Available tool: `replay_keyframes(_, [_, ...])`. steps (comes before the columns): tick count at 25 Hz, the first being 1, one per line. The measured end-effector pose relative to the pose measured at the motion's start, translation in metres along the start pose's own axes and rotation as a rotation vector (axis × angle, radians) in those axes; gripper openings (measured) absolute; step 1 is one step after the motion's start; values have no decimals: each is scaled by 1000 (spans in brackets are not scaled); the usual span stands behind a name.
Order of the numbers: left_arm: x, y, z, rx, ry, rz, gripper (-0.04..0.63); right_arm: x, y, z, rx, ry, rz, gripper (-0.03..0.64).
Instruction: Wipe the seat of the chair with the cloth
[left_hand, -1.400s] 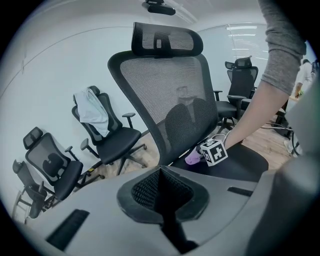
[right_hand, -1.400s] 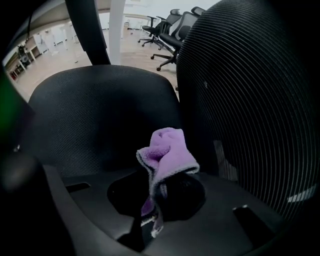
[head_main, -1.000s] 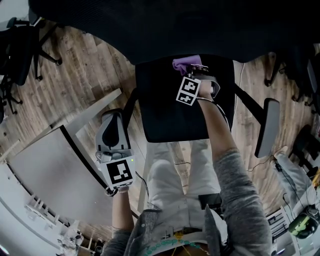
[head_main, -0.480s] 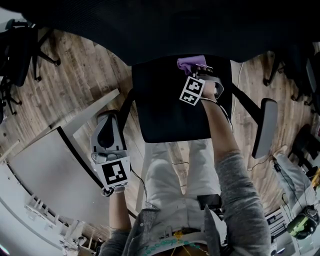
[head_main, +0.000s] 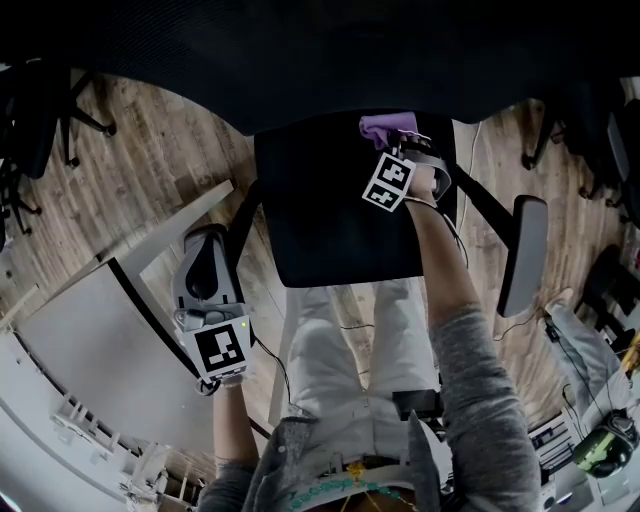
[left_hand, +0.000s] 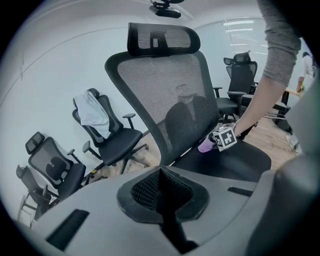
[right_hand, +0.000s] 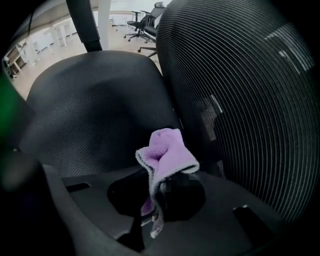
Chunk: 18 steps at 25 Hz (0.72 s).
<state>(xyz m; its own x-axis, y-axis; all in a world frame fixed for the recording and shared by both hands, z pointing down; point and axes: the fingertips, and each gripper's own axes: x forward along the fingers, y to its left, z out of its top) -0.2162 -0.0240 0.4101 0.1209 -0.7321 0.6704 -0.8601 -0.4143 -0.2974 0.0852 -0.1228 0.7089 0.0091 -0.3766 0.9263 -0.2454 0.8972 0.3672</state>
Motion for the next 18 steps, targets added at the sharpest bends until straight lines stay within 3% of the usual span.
replay_keyframes(18, [0, -1, 3, 16, 6, 12, -3, -13, -20, -77, 115, 67, -41, 48])
